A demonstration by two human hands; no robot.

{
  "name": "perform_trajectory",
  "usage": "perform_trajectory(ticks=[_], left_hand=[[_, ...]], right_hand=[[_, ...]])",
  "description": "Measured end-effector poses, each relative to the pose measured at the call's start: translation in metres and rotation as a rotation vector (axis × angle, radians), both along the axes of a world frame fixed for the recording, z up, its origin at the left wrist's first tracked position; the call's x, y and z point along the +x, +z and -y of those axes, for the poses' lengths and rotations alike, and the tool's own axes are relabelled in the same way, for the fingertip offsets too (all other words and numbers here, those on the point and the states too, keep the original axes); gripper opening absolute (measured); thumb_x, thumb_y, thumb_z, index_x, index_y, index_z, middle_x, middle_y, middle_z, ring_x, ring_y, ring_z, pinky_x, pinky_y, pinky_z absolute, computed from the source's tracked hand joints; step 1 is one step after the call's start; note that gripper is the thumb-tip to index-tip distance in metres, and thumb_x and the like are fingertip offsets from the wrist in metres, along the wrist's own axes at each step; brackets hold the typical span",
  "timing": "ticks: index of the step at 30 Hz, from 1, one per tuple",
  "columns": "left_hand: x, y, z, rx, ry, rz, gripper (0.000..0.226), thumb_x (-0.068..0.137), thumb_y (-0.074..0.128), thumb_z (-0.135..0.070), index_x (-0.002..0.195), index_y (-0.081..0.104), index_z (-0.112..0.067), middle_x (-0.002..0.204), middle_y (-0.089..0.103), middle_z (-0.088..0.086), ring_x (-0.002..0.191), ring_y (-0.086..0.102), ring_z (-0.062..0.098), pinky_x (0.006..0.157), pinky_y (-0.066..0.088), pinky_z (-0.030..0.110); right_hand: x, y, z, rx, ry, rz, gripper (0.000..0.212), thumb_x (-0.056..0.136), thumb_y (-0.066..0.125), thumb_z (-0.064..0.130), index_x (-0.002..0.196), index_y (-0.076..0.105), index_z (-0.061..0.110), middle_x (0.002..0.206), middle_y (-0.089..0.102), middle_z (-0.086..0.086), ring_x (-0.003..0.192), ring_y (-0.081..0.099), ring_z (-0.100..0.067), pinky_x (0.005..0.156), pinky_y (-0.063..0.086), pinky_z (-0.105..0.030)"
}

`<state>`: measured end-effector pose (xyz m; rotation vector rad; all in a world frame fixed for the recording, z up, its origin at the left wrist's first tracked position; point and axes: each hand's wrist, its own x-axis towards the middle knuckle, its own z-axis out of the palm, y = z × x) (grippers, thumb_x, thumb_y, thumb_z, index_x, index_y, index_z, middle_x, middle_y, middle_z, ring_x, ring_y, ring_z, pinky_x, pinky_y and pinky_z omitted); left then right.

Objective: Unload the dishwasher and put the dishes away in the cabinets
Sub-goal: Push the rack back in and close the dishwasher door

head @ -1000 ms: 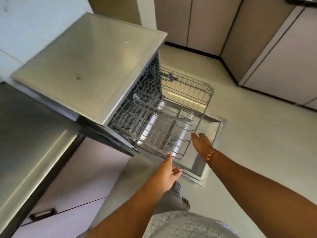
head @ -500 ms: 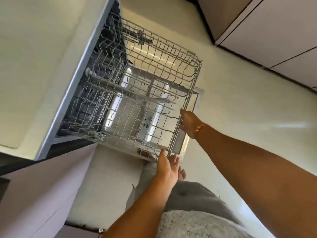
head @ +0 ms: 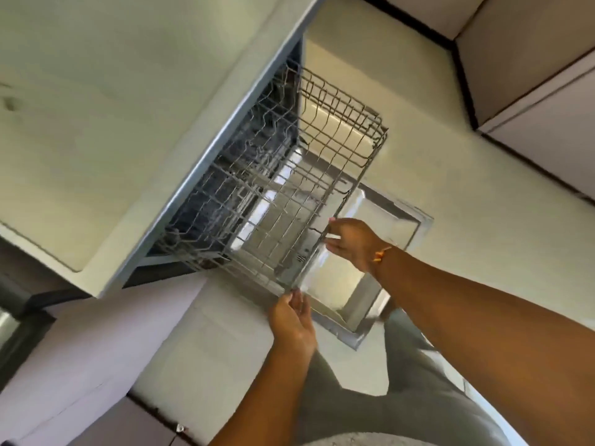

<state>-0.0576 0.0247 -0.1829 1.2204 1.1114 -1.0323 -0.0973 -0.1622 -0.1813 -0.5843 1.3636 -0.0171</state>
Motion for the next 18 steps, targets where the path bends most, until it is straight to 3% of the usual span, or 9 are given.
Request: perform_trajectory(ticks=[2, 4, 6, 8, 10, 13, 16, 18], left_hand=[[0.018, -0.001, 0.01, -0.004, 0.097, 0.093, 0.029, 0.1, 0.047, -0.012, 0.124, 0.056, 0.002, 0.116, 0.066, 0.017, 0.108, 0.066, 0.026, 0.096, 0.052, 0.038], [0.032, 0.0, 0.023, -0.01, 0.205, 0.173, 0.03, 0.1, 0.046, -0.009, 0.126, 0.055, 0.003, 0.116, 0.064, 0.016, 0.111, 0.063, 0.025, 0.1, 0.05, 0.037], [0.041, 0.0, 0.039, -0.028, 0.246, 0.205, 0.029, 0.1, 0.044, -0.009, 0.125, 0.054, 0.003, 0.111, 0.061, 0.016, 0.109, 0.062, 0.026, 0.101, 0.05, 0.037], [0.05, -0.003, 0.054, -0.073, 0.295, 0.224, 0.026, 0.1, 0.042, -0.009, 0.119, 0.054, 0.003, 0.103, 0.06, 0.017, 0.103, 0.062, 0.028, 0.096, 0.052, 0.037], [0.061, -0.004, 0.068, -0.099, 0.314, 0.213, 0.022, 0.101, 0.04, -0.008, 0.109, 0.056, 0.005, 0.096, 0.061, 0.019, 0.094, 0.062, 0.029, 0.09, 0.054, 0.037], [0.064, -0.009, 0.087, -0.084, 0.377, 0.225, 0.021, 0.099, 0.034, -0.003, 0.1, 0.054, 0.003, 0.091, 0.057, 0.018, 0.087, 0.059, 0.03, 0.098, 0.05, 0.038], [0.065, -0.011, 0.091, -0.127, 0.443, 0.251, 0.022, 0.097, 0.033, -0.001, 0.101, 0.054, 0.003, 0.092, 0.057, 0.019, 0.094, 0.061, 0.031, 0.1, 0.05, 0.037], [0.071, -0.013, 0.088, -0.17, 0.475, 0.273, 0.025, 0.095, 0.036, 0.0, 0.11, 0.055, 0.005, 0.095, 0.06, 0.02, 0.102, 0.062, 0.034, 0.1, 0.051, 0.039]], right_hand=[[0.021, -0.001, 0.009, -0.007, 0.095, 0.062, 0.022, 0.099, 0.056, 0.016, 0.121, 0.056, 0.013, 0.117, 0.061, -0.008, 0.122, 0.059, -0.036, 0.098, 0.052, -0.038], [0.039, 0.003, 0.015, -0.002, 0.18, 0.115, 0.022, 0.1, 0.055, 0.016, 0.121, 0.055, 0.012, 0.114, 0.061, -0.004, 0.114, 0.061, -0.027, 0.093, 0.053, -0.034], [0.056, 0.001, 0.022, 0.002, 0.257, 0.127, 0.007, 0.1, 0.053, 0.012, 0.103, 0.06, 0.011, 0.097, 0.061, -0.003, 0.099, 0.061, -0.021, 0.086, 0.052, -0.032], [0.066, -0.008, 0.029, -0.036, 0.315, 0.091, 0.016, 0.099, 0.05, 0.008, 0.087, 0.06, 0.011, 0.083, 0.06, -0.006, 0.086, 0.059, -0.02, 0.078, 0.051, -0.034], [0.069, -0.015, 0.032, -0.102, 0.364, 0.054, 0.021, 0.097, 0.05, 0.005, 0.08, 0.061, 0.009, 0.082, 0.065, -0.011, 0.081, 0.063, -0.023, 0.077, 0.054, -0.037], [0.068, -0.029, 0.036, -0.188, 0.441, 0.032, 0.013, 0.091, 0.055, 0.001, 0.086, 0.066, 0.003, 0.097, 0.07, -0.024, 0.092, 0.07, -0.031, 0.089, 0.055, -0.051], [0.073, -0.032, 0.033, -0.284, 0.53, 0.052, 0.021, 0.089, 0.051, -0.006, 0.103, 0.066, -0.012, 0.117, 0.062, -0.035, 0.114, 0.059, -0.047, 0.095, 0.048, -0.062], [0.081, -0.031, 0.031, -0.305, 0.522, 0.087, 0.019, 0.09, 0.051, -0.006, 0.097, 0.067, -0.001, 0.117, 0.064, -0.031, 0.114, 0.06, -0.043, 0.096, 0.05, -0.058]])
